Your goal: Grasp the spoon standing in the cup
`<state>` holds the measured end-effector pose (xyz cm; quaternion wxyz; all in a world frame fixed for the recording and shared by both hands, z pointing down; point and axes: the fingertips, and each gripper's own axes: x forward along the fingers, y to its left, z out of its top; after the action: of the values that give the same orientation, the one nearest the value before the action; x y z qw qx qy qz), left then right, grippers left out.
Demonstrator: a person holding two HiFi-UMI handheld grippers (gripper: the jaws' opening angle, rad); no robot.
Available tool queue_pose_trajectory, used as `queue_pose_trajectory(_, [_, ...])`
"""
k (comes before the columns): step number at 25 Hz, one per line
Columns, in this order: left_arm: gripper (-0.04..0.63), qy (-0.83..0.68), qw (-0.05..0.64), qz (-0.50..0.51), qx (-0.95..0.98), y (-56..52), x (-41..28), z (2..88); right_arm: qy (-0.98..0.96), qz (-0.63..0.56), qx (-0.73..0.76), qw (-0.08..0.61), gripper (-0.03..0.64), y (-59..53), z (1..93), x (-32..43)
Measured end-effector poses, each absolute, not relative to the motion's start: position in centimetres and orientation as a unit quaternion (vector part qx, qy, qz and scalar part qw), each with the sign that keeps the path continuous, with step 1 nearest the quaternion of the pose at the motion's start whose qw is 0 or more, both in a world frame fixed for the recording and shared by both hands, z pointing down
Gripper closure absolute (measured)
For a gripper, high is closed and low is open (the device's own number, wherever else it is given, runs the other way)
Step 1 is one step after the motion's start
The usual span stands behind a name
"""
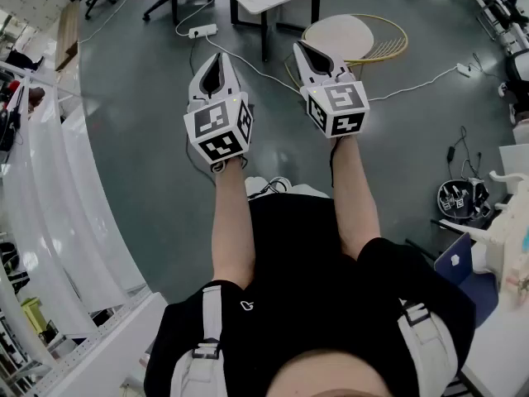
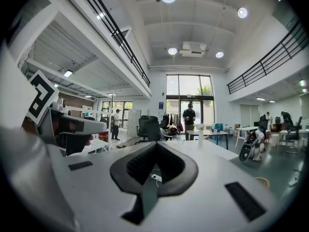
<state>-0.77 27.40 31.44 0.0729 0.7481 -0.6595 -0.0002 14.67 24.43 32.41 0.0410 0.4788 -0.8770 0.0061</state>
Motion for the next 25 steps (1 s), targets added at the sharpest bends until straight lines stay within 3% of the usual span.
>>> queue_pose_trajectory(21, [0.580,-0.666,0.085,0.017,0.741,24.1,-6.5,32.3,-0.860,0.046,0.509,0.005,0.611,20.7,31.5,10.7])
queue_pose_trajectory(25, [0.580,-0.661,0.058,0.006,0.748,23.1,-7.7,29.8,-0.858,0.026,0.512,-0.022,0.611,19.4,28.7,9.0])
